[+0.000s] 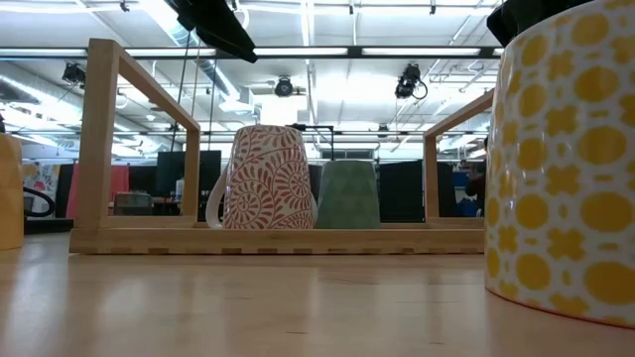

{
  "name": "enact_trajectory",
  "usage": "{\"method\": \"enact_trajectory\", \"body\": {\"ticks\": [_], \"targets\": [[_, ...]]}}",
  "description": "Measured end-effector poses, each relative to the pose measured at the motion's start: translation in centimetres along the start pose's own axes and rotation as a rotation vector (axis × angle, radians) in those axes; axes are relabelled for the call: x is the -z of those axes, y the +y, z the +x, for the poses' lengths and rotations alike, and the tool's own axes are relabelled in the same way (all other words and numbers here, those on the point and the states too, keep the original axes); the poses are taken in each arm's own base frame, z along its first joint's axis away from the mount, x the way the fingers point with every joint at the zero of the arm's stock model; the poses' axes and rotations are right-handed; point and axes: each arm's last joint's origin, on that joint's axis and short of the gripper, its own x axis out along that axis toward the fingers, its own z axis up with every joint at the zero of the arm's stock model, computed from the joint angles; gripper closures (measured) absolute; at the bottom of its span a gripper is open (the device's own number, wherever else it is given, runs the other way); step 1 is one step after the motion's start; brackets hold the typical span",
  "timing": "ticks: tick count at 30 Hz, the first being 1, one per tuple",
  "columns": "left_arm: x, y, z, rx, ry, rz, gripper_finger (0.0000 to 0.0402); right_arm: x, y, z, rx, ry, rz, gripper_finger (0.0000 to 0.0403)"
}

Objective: Place coffee mugs
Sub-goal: Put the yellow patterned mug on the shelf

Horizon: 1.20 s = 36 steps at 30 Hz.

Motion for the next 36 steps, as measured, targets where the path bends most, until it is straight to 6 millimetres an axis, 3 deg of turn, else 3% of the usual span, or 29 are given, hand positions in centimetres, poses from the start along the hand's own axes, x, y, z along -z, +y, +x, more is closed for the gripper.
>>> {"method": "enact_trajectory", "body": {"ticks": [9, 15, 24, 36], "targets": [[0.0, 0.01, 0.0, 0.0, 0.0, 0.0, 0.0099, 0.01, 0.0, 0.01, 0.0, 0.0, 0.0, 0.0058], [0.0, 0.0, 0.0, 0.0, 0.0, 0.0, 0.0099, -0.01, 0.03, 0.01, -0.007, 0.001, 0.0, 0.0087], [0.0, 0.0, 0.0, 0.0, 0.0, 0.0, 0.0099, -0.03, 0.01, 0.01, -0.001, -0.003, 0.001, 0.0071], [0.0, 0.0, 0.0, 0.0, 0.0, 0.0, 0.0099, -0.39, -0.71, 0.26, 0.082, -0.043, 0.021, 0.008]]}}
